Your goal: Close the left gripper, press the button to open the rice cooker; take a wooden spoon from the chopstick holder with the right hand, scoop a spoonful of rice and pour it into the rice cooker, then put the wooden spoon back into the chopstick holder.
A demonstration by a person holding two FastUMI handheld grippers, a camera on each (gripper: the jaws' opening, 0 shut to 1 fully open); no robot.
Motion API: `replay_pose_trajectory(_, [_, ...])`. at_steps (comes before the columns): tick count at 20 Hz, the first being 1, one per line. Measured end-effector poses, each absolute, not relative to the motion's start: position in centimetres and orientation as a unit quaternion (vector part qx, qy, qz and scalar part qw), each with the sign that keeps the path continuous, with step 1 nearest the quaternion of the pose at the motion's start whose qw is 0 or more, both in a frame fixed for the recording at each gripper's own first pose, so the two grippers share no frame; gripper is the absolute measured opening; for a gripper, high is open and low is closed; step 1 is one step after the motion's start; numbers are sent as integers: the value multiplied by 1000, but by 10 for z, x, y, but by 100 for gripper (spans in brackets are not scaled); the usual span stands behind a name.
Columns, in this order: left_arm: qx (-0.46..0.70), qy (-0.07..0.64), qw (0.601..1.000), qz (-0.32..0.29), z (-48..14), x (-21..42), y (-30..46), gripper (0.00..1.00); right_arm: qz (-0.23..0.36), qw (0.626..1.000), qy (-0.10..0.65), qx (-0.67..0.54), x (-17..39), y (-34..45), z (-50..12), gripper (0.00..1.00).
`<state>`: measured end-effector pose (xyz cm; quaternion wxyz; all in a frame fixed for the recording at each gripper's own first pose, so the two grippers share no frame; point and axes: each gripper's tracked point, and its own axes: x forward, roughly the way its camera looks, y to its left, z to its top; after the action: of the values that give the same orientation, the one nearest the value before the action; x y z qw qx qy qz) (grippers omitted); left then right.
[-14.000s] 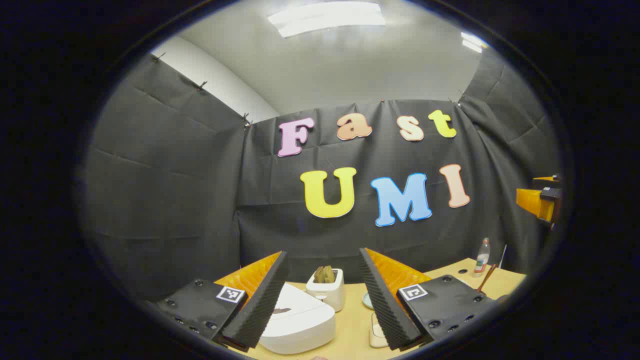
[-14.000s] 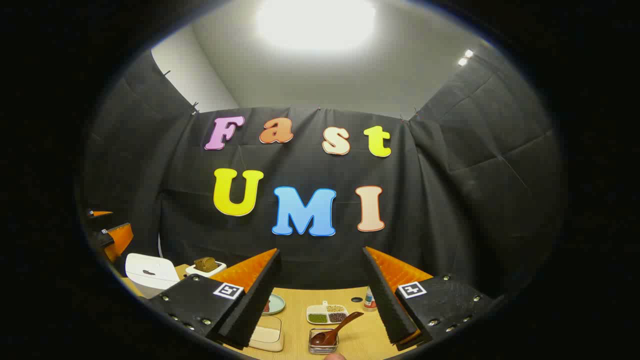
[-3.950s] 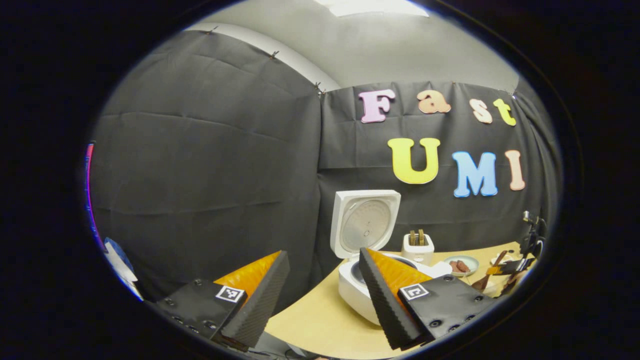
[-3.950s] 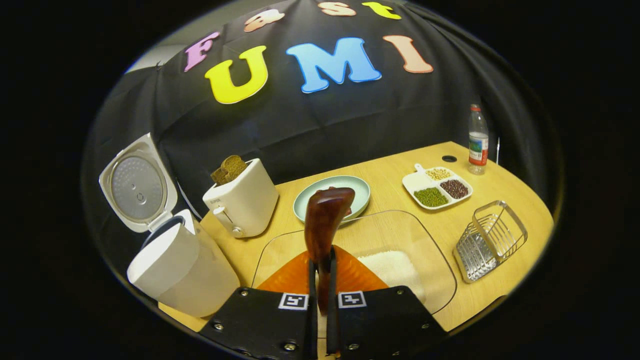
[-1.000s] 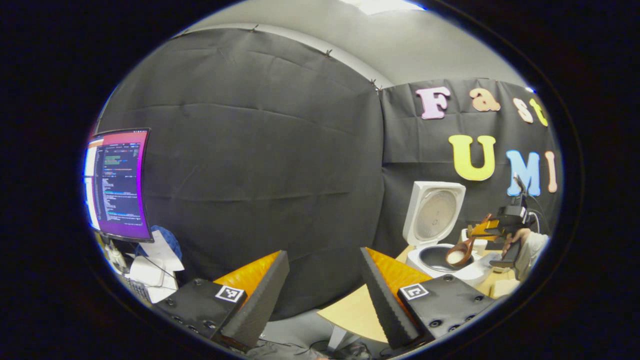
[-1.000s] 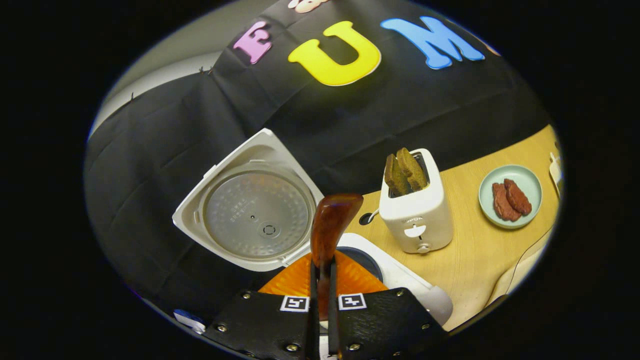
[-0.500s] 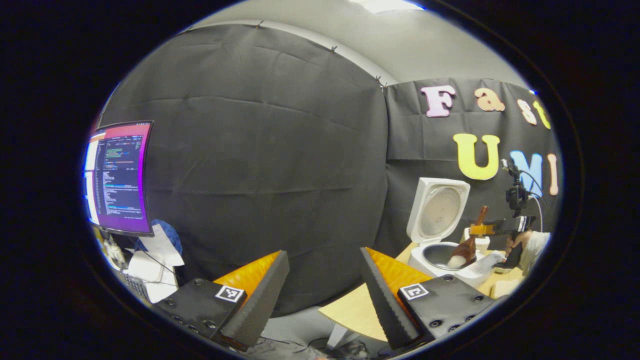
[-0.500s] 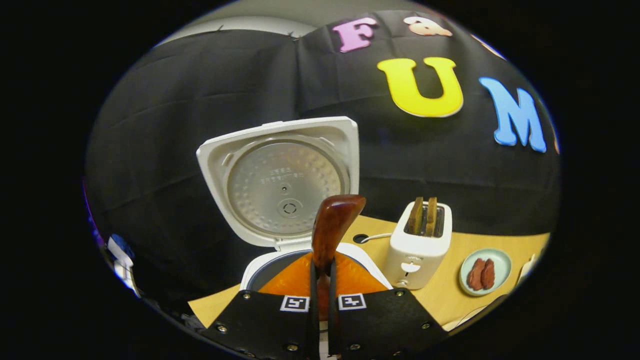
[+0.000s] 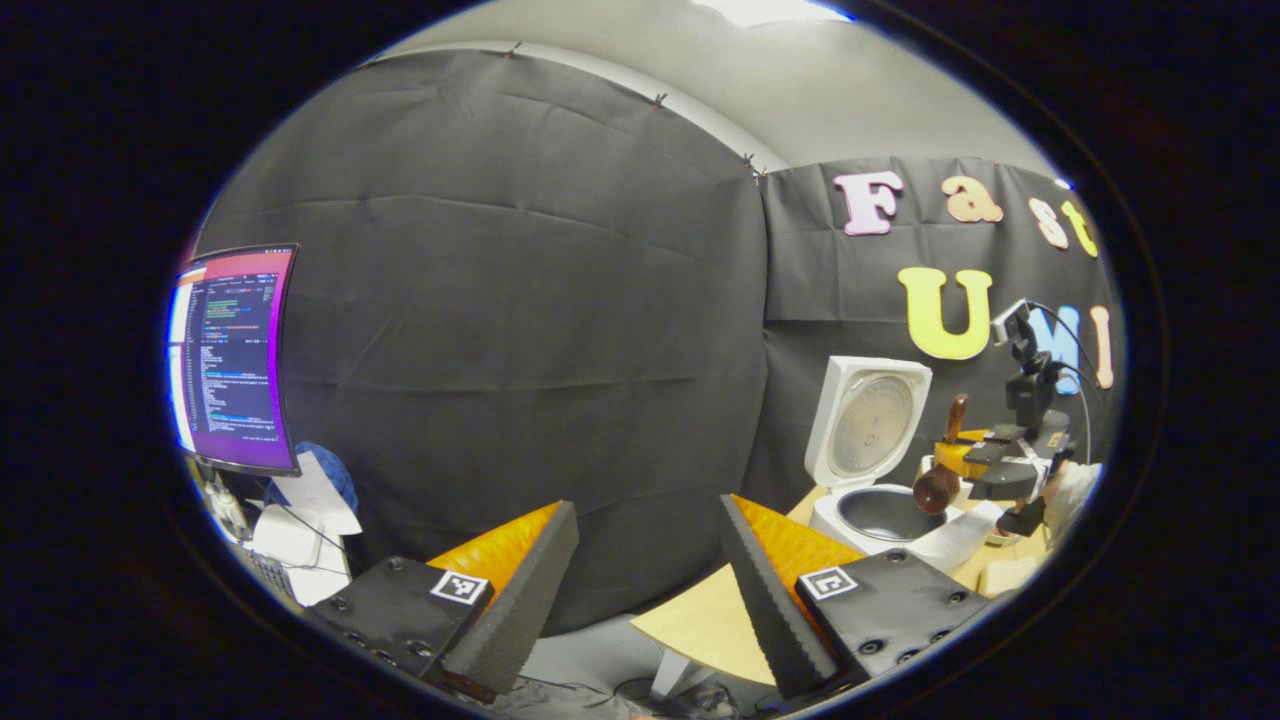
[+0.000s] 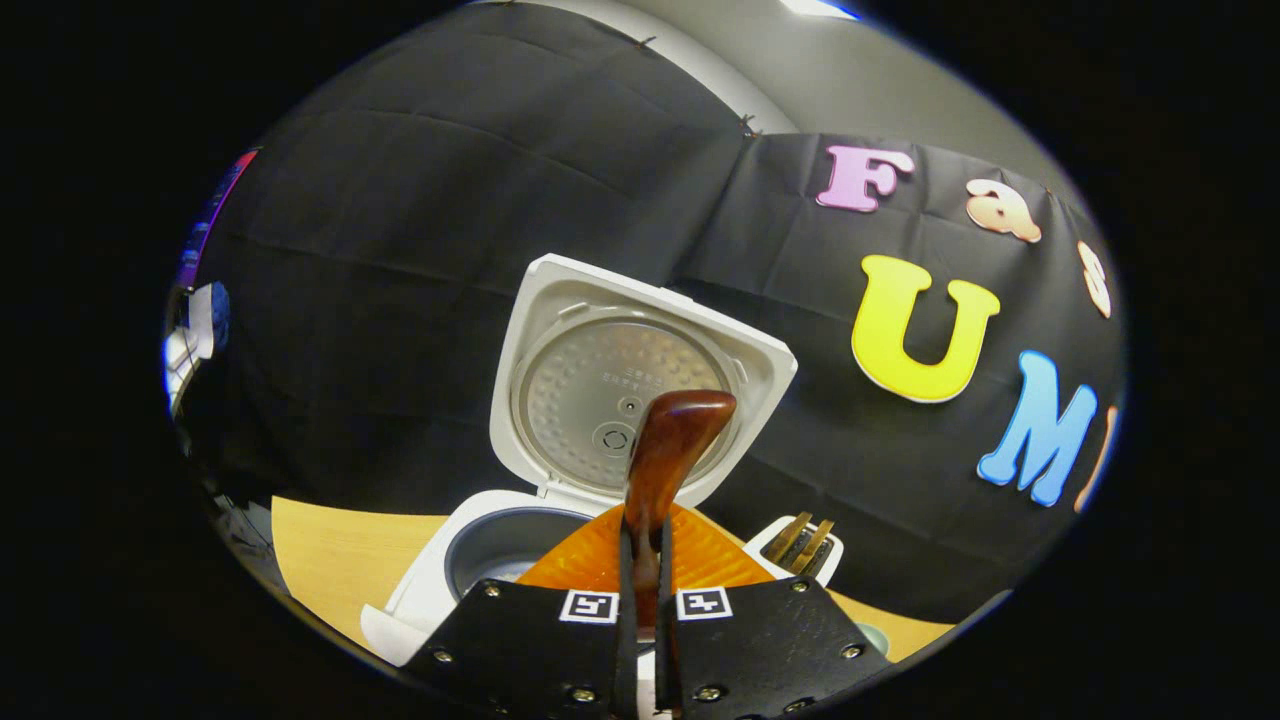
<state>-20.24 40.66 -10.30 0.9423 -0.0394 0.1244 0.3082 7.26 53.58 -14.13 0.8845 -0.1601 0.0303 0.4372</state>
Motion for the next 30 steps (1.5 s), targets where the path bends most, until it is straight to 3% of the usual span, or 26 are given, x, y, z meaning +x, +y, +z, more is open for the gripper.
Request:
replay_pose_trajectory(1, [-40, 124, 943, 308, -104, -203, 406, 100, 435, 885, 23, -168, 74, 533, -139, 7])
replay_pose_trajectory(5, [-38, 118, 946, 300, -97, -202, 403, 100, 424, 893, 47, -141, 83, 522, -131, 7])
replay_pose_trajectory(14, [-37, 101, 957, 270, -71, -176, 372, 98, 396, 907, 133, 48, 102, 463, -88, 7])
replay_pose_trajectory(30, [-16, 66, 987, 144, -39, -106, 250, 98, 268, 948, 146, 90, 127, 272, -88, 7])
